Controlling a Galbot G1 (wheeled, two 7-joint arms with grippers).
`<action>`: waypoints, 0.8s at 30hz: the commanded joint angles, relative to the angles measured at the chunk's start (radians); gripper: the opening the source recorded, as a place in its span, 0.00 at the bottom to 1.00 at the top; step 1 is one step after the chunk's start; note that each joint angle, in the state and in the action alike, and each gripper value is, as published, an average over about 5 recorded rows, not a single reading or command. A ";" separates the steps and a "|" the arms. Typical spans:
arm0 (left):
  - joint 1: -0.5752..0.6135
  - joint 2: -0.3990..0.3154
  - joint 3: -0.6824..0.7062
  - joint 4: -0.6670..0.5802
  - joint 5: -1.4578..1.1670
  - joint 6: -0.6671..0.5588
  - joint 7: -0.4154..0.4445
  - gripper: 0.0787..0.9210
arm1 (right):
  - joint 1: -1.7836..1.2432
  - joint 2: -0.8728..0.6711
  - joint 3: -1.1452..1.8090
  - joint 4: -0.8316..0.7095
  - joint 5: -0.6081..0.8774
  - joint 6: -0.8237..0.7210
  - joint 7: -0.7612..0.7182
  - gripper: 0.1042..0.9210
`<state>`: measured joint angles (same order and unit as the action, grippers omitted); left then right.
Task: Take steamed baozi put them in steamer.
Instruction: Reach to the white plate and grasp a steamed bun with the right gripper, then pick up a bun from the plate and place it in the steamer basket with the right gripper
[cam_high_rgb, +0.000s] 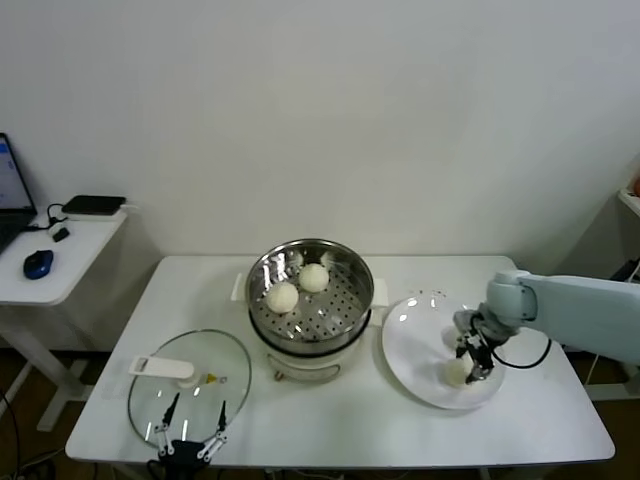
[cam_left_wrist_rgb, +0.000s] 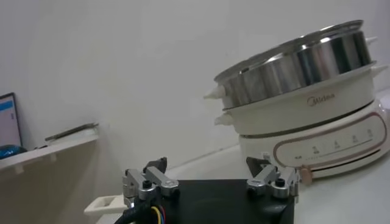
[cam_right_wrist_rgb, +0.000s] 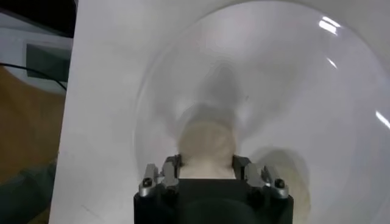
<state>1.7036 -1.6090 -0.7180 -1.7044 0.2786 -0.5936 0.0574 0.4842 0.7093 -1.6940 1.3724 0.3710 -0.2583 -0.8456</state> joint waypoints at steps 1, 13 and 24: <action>0.002 -0.037 0.001 -0.002 0.003 0.000 -0.001 0.88 | 0.107 0.010 -0.041 0.028 0.003 0.021 -0.012 0.49; 0.009 -0.036 0.000 -0.011 0.014 0.001 0.000 0.88 | 0.689 0.142 -0.236 0.136 0.201 0.342 -0.174 0.47; 0.019 -0.045 0.013 -0.021 0.032 -0.003 0.000 0.88 | 0.753 0.310 -0.076 0.299 0.083 0.508 -0.151 0.54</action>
<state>1.7194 -1.6091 -0.7076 -1.7226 0.3029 -0.5949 0.0573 1.0748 0.8814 -1.8432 1.5439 0.4972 0.0818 -0.9842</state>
